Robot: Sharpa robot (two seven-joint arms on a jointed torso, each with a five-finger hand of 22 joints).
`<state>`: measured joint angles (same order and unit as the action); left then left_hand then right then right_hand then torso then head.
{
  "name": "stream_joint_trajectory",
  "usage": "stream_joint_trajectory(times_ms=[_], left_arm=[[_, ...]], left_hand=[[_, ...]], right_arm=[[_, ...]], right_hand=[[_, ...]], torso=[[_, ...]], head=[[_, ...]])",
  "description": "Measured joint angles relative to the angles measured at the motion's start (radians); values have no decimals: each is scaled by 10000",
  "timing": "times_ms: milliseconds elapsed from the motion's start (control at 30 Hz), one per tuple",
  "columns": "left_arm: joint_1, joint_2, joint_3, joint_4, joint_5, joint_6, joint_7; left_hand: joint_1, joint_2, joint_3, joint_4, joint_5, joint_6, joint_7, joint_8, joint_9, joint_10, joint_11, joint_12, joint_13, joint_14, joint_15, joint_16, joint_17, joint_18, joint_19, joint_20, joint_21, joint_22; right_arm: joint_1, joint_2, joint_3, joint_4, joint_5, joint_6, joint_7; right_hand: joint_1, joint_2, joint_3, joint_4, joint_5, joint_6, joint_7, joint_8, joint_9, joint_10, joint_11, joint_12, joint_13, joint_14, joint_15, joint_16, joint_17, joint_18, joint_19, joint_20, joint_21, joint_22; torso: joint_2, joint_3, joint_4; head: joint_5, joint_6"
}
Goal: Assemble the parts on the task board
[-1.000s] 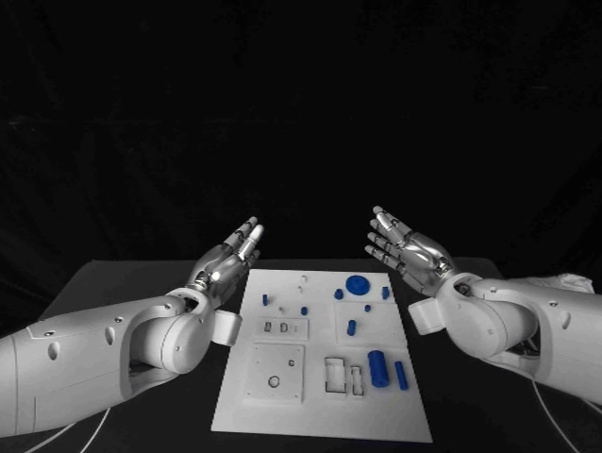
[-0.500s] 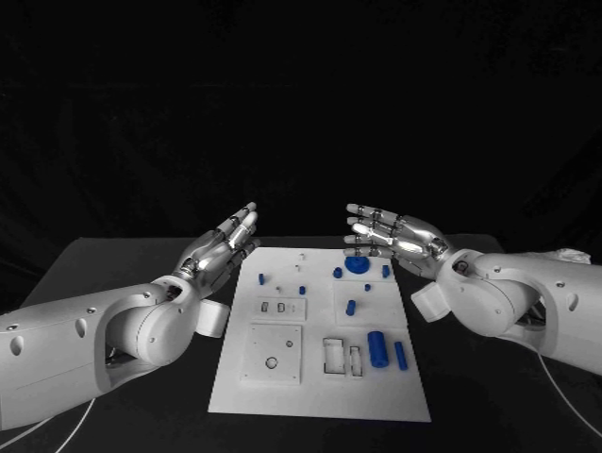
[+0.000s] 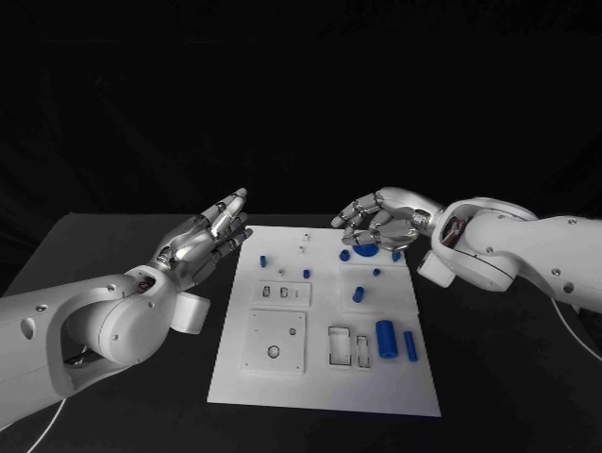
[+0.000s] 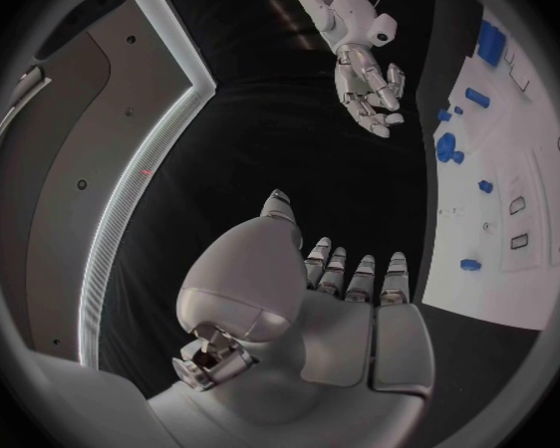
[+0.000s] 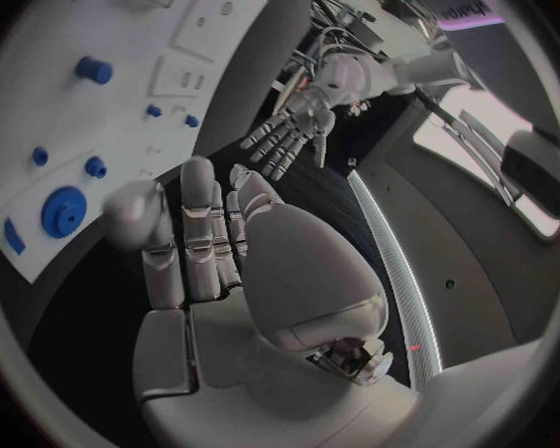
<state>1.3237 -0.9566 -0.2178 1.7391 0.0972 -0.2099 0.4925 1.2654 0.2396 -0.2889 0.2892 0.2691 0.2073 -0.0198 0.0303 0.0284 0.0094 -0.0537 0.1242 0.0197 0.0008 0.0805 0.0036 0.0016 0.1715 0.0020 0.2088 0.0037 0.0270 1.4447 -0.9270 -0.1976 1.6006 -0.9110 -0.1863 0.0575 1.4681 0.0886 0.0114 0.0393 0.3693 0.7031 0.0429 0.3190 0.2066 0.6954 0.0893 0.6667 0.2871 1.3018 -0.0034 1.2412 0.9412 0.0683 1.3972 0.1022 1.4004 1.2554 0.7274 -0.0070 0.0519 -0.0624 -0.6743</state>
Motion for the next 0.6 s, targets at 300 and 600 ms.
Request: stream_joint_trajectory(times_ms=[300,600], left_arm=[[120,-232,4,299,-9,10,-145],[149,-285,10,388,-68,71,-201]], left_hand=[[199,12,55,1,277,182,108,46,20,49,57,77,11,11,170,0,1,-1,20,166,0,0],[290,24,55,1,426,289,176,85,33,51,126,151,21,53,304,0,13,-2,124,341,43,0]], right_arm=[[314,543,-1,-332,-4777,290,-1343],[159,958,2,-739,-7239,422,-1868]], right_hand=[[-212,-910,1131,50,375,139,-340,-418,178,-184,-35,-842,-27,574,-27,1211,1527,-152,355,15,933,527],[-808,-1652,2377,66,1579,609,-90,-466,625,-54,-17,-676,642,1597,-57,2486,3668,-393,644,-3,1535,526]], torso=[[392,0,128],[586,29,219]], head=[[-161,-15],[-251,-118]])
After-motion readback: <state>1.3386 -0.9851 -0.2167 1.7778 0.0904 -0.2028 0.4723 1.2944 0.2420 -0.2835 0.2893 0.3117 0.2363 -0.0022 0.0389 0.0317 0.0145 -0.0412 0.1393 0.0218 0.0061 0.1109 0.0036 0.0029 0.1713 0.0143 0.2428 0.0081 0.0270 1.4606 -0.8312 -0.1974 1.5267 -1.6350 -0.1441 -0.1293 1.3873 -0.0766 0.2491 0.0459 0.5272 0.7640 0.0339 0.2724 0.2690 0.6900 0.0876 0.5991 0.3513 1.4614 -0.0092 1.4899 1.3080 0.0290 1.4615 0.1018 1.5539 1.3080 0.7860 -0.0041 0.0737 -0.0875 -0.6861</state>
